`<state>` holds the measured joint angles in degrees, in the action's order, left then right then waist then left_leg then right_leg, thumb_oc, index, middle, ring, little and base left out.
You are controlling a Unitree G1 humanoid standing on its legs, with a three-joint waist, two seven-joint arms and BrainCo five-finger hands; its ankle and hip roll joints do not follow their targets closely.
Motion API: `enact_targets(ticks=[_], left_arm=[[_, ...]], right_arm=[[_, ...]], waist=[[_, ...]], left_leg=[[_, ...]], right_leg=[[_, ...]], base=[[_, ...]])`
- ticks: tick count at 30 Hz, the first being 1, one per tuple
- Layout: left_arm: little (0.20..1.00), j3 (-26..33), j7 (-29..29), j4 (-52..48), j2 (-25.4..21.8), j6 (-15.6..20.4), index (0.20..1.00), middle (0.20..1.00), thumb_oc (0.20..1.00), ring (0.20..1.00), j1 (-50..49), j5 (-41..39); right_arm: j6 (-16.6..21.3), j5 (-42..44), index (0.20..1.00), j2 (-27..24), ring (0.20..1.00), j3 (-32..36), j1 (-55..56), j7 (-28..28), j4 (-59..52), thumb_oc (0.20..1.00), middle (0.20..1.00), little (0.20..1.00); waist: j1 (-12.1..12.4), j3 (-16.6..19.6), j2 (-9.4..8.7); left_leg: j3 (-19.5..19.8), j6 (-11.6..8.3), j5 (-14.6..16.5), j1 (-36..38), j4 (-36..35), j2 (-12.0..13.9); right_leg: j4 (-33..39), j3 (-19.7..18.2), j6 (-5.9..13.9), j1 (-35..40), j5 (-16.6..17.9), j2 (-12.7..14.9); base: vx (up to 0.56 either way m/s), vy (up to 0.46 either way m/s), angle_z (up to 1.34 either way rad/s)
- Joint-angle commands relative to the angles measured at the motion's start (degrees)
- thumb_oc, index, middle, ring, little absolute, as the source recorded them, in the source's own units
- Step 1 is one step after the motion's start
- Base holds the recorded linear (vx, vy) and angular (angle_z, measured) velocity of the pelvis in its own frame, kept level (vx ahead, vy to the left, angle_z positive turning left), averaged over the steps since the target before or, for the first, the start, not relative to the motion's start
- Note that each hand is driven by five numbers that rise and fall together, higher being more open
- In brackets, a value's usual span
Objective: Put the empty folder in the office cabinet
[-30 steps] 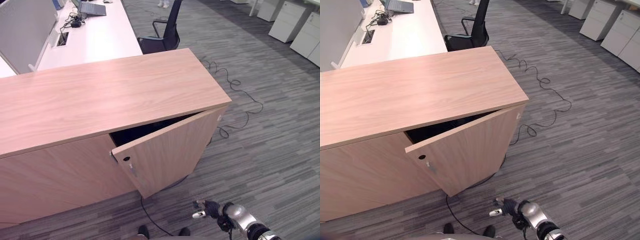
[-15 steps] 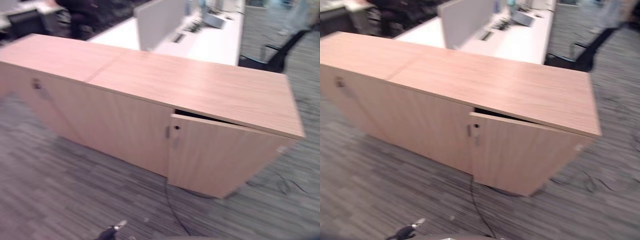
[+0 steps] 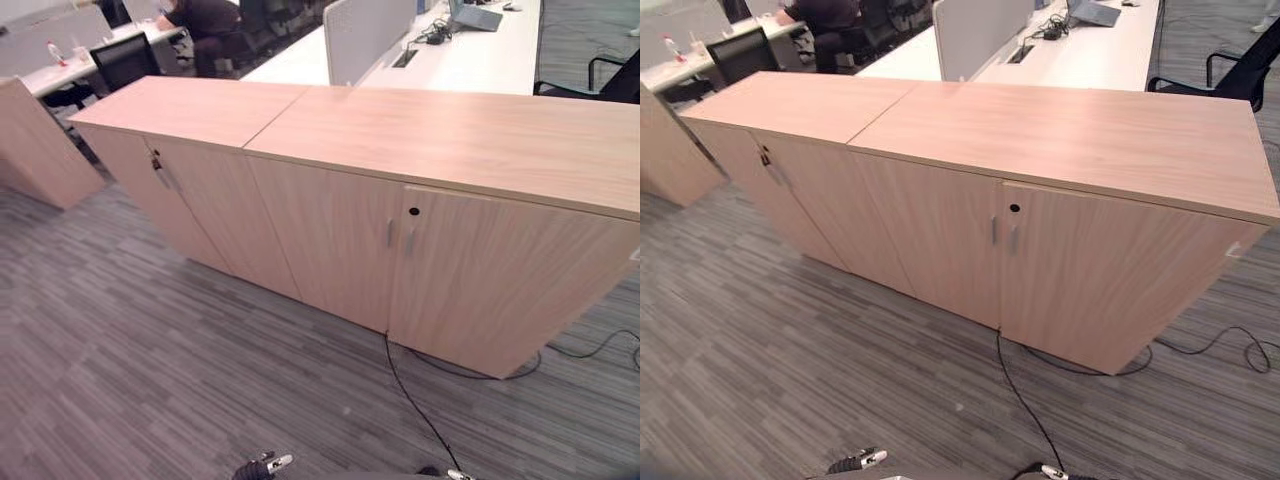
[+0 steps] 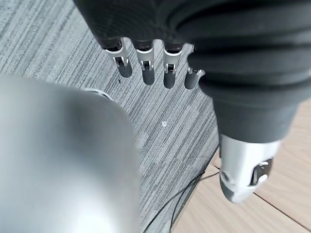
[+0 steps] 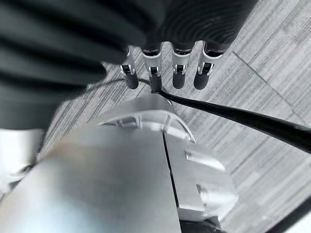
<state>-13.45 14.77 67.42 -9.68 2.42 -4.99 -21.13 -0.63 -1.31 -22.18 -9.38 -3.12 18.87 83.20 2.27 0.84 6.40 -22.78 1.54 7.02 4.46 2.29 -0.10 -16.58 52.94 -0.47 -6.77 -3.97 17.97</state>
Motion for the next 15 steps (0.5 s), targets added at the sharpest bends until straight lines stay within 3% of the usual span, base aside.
enact_targets(ticks=[1,15], left_arm=[[1.000,0.86,0.76,1.44,-0.17,0.16,1.000,1.000,1.000,1.000,0.02,2.54],[1.000,3.17,-0.75,4.55,-0.66,0.72,1.000,1.000,1.000,1.000,-0.10,3.10]], right_arm=[[-0.87,-1.35,1.000,1.45,1.000,0.37,-1.32,0.44,5.12,1.000,1.000,1.000],[-1.31,-0.63,1.000,2.00,1.000,0.13,-0.79,0.29,3.80,1.000,1.000,1.000]], waist=[[-0.39,1.21,-3.80],[-0.97,1.32,-4.90]], left_leg=[[1.73,-1.45,-2.51,-5.37,-2.36,-0.33],[0.29,-0.94,-1.28,-4.76,-1.77,-0.47]], right_leg=[[18.95,1.00,5.00,7.71,5.20,-3.07],[18.06,0.29,5.79,7.17,6.19,-2.68]], base=[[0.00,0.000,0.00],[0.03,-0.006,-0.04]])
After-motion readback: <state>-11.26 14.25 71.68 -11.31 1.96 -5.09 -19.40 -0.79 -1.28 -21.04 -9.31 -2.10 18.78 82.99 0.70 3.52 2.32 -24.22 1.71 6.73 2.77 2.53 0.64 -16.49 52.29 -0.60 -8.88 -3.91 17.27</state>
